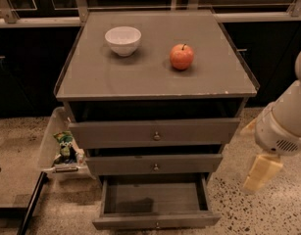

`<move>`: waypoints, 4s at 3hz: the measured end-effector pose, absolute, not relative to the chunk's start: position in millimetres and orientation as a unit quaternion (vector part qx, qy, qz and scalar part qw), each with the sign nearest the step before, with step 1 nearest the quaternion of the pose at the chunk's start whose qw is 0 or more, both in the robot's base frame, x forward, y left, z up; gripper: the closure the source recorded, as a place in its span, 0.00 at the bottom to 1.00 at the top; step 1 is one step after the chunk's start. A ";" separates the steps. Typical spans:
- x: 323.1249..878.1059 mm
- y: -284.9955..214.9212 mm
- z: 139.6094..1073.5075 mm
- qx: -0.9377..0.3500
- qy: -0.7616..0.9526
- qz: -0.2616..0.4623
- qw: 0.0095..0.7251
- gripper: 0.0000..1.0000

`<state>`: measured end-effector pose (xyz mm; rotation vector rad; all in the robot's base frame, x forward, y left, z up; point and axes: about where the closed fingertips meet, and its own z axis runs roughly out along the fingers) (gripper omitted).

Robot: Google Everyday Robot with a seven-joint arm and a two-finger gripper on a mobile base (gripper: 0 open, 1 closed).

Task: Close bottom drawer

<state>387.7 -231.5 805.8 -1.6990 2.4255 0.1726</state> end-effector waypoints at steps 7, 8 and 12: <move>365.4 -209.7 522.6 -0.507 0.828 0.195 0.139 1.00; 365.5 -209.8 522.9 -0.508 0.828 0.194 0.139 1.00; 415.5 -216.6 362.9 -0.505 0.797 0.230 0.240 1.00</move>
Offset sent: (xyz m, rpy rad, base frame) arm -0.0118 0.0052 -0.0281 0.0259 -0.0275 0.0271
